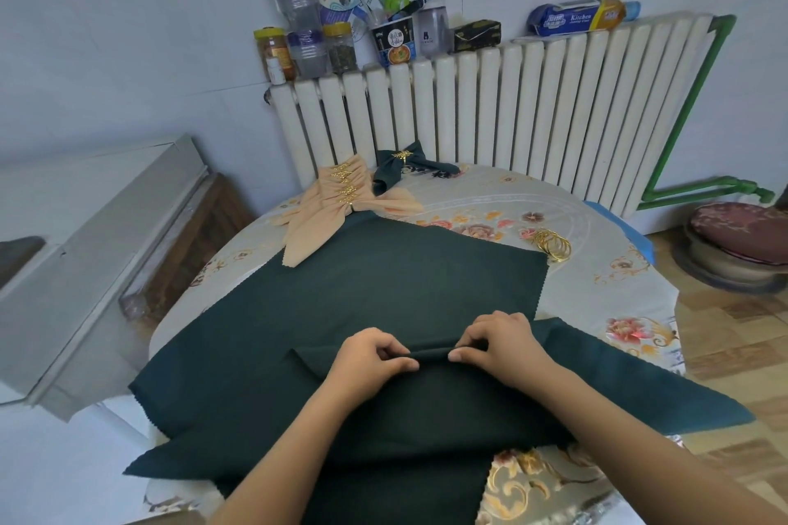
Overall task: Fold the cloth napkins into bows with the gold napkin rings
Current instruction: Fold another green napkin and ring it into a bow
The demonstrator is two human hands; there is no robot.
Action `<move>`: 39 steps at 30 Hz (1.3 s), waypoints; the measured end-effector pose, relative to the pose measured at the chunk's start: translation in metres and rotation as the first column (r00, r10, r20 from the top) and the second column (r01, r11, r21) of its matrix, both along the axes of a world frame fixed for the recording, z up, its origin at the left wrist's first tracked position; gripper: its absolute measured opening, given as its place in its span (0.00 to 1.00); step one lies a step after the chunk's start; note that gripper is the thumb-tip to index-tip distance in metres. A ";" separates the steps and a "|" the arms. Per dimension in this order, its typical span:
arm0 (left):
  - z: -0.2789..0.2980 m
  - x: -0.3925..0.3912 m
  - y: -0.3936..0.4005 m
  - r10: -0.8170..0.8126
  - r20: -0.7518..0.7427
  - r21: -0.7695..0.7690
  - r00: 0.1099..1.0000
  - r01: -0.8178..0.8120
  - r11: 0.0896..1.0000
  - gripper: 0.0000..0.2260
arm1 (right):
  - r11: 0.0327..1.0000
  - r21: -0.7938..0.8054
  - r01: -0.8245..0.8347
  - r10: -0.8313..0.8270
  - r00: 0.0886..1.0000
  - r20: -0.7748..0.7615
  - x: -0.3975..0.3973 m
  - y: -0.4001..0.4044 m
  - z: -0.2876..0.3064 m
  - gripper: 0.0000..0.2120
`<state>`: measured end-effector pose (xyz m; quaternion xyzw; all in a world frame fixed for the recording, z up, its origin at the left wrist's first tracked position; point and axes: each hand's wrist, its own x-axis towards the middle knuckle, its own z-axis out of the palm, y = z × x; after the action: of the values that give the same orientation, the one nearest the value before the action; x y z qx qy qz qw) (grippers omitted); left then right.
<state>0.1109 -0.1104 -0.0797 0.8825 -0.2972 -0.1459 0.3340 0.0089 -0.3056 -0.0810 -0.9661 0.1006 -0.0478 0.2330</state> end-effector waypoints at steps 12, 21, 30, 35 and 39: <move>-0.010 -0.004 -0.009 0.086 0.212 0.104 0.973 -0.110 0.988 0.18 | 0.980 -0.073 0.186 -0.185 0.983 0.023 -0.002 0.017 -0.008 0.22; -0.002 -0.018 -0.008 -0.009 0.489 0.045 0.872 -0.015 0.999 0.08 | 0.980 -0.143 0.137 -0.096 0.960 0.262 -0.014 0.024 -0.003 0.02; -0.010 -0.044 0.025 -0.116 0.532 -0.014 0.839 0.145 0.989 0.04 | 0.992 -0.106 -0.074 0.093 0.978 0.185 -0.048 0.024 0.008 0.06; -0.009 -0.050 0.031 -0.139 0.450 0.004 0.882 0.154 0.988 0.17 | 0.982 -0.179 -0.053 0.065 0.996 0.061 -0.051 0.025 0.005 0.19; -0.004 -0.045 0.010 -0.149 0.422 0.097 0.894 0.119 0.988 0.11 | 0.978 -0.206 -0.016 0.029 0.998 0.058 -0.040 0.036 0.007 0.10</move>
<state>0.0655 -0.1001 -0.0839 0.8815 -0.4180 0.0186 0.2191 -0.0308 -0.2696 -0.0736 -0.9841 0.0770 -0.0847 0.1356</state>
